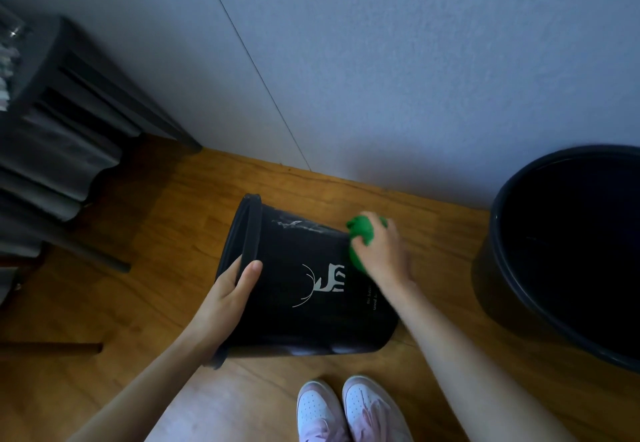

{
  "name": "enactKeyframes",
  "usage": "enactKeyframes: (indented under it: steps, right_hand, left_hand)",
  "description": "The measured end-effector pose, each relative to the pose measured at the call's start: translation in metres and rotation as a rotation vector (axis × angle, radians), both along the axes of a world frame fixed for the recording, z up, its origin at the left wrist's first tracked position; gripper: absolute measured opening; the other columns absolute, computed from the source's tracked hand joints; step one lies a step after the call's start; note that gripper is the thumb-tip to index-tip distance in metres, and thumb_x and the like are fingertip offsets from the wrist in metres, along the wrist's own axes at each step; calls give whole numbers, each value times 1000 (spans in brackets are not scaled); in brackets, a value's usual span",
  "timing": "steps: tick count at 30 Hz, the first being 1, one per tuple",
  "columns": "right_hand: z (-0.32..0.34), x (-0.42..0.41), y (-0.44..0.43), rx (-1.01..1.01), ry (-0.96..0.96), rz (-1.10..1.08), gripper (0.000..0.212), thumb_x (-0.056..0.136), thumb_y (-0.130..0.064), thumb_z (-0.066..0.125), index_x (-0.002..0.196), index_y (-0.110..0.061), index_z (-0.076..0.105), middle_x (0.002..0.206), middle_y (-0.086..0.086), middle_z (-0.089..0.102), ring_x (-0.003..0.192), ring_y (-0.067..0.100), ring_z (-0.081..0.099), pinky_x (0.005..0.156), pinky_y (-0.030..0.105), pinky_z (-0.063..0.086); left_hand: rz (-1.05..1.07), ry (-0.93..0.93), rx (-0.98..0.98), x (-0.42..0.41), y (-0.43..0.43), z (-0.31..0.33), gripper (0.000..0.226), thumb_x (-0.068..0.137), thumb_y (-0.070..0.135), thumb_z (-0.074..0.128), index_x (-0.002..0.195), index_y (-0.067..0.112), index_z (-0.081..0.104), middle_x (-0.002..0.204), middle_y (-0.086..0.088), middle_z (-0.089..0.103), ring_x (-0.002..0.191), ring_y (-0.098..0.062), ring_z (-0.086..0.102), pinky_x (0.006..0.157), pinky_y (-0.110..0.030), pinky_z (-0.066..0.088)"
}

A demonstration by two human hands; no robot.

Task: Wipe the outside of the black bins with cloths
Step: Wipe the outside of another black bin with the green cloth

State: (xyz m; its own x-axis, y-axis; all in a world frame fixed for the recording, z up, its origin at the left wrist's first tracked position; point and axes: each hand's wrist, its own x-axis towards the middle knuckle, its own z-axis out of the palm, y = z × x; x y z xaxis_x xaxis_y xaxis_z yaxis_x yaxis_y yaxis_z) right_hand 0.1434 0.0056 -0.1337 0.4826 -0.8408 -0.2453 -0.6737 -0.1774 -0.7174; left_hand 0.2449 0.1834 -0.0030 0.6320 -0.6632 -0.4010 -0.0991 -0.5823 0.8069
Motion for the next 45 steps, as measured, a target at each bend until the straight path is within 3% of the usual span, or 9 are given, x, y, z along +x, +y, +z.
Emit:
enactKeyframes:
  steps: [6,15,23,26,29,32,36,38,45]
  right_hand:
    - [-37,-53,-3,51,68,-110,45,87,-22,58,131,-26,48,125,11,48,110,34,52,87,35,41]
    - [20,-17,50,-231,-306,92,53,73,-14,67,124,-23,56,123,5,53,102,27,58,82,27,43]
    - [-26,-43,2,-23,9,-43,49,85,-21,59,132,-27,47,129,8,47,111,33,52,85,33,40]
    - [-36,-53,4,-26,-19,-42,49,85,-19,60,132,-27,47,128,6,47,111,29,52,80,29,34]
    - [-33,-54,6,-43,-70,-35,51,83,-16,63,130,-28,49,128,4,47,110,25,52,78,26,31]
    - [-29,-58,10,-81,-123,12,52,81,-13,65,129,-27,51,126,2,48,103,22,54,74,27,38]
    - [-29,-59,18,-99,-182,24,52,80,-10,65,128,-24,52,123,2,50,89,9,46,68,23,38]
    - [-28,-60,19,-94,-188,19,53,79,-10,66,128,-25,53,123,2,50,89,9,46,70,25,41]
    - [-6,-51,23,-86,-299,-11,52,78,-10,66,127,-24,53,121,-1,52,98,15,54,75,22,44]
  left_hand:
    - [-4,9,-1,-1,-3,2,25,93,37,37,104,28,58,98,3,69,92,-7,66,78,-22,49]
    - [-60,-5,24,-2,-3,5,33,85,43,37,107,27,56,104,2,67,97,-10,65,86,-28,50]
    - [-43,67,31,3,2,5,42,83,51,43,116,27,52,113,2,64,107,-18,62,94,-35,50]
    - [-50,194,-9,12,4,3,57,82,48,55,134,30,40,125,4,59,113,-16,60,94,-37,51]
    - [-36,310,-41,19,1,7,55,71,30,58,125,33,49,116,0,66,104,-19,64,85,-34,51]
    - [34,386,-24,24,-6,10,61,58,37,64,117,20,59,113,-10,67,102,-28,64,81,-38,51]
    - [225,369,169,24,-24,10,42,87,53,49,102,18,65,97,-11,71,95,-29,65,82,-41,52]
    - [224,325,198,24,-28,8,44,88,58,45,106,22,62,104,-8,68,101,-27,63,93,-45,49]
    - [124,183,58,10,-31,11,22,95,39,44,101,28,62,102,-2,69,96,-18,66,90,-39,52]
